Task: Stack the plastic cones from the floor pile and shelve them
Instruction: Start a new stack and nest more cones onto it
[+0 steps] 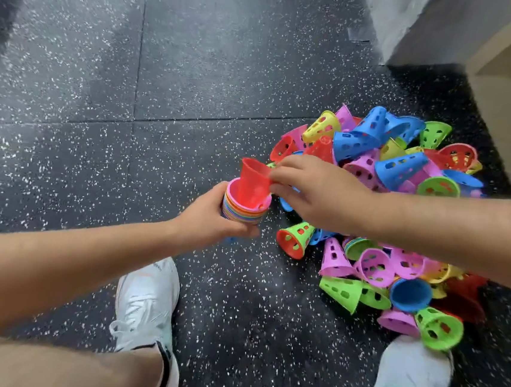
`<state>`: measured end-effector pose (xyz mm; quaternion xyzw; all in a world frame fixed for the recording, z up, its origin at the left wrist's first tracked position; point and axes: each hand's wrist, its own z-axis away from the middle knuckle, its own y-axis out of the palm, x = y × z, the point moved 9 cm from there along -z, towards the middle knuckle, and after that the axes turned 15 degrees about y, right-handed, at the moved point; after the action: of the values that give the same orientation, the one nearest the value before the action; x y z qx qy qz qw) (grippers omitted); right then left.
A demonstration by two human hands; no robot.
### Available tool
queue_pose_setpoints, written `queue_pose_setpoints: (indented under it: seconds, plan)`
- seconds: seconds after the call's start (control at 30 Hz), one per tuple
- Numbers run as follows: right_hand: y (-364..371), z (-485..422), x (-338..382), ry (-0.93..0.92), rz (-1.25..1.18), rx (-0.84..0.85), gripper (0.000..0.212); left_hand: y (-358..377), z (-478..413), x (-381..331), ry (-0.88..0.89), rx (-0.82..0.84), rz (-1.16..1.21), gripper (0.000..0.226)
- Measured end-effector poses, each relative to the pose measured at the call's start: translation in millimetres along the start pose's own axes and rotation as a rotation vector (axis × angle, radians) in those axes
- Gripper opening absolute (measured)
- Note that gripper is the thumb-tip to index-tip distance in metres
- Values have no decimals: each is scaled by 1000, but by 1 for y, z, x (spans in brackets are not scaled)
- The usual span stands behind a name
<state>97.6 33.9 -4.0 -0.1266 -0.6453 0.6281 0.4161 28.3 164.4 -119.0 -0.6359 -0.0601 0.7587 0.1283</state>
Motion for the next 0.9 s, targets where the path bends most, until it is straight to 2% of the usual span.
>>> queue_pose_setpoints:
  seconds: [0.1,0.37,0.5,0.6,0.7,0.9]
  plan:
    - [13,23,-11,41,24,33,44,17,4,-4,0,29,6,76]
    - [24,70,-15,-13,88,145,36,37,35,-5,-7,43,-38,71]
    - [52,76,-32,-93,361,257,33,32,43,-1,-38,50,-49,79]
    - [79,78,-55,-105,586,409,47,29,45,1,-54,49,-62,80]
    - [97,75,-60,-210,734,497,59,31,46,2,-65,56,-68,74]
    - [121,69,-54,-431,904,566,35,35,44,5,-82,65,-39,73]
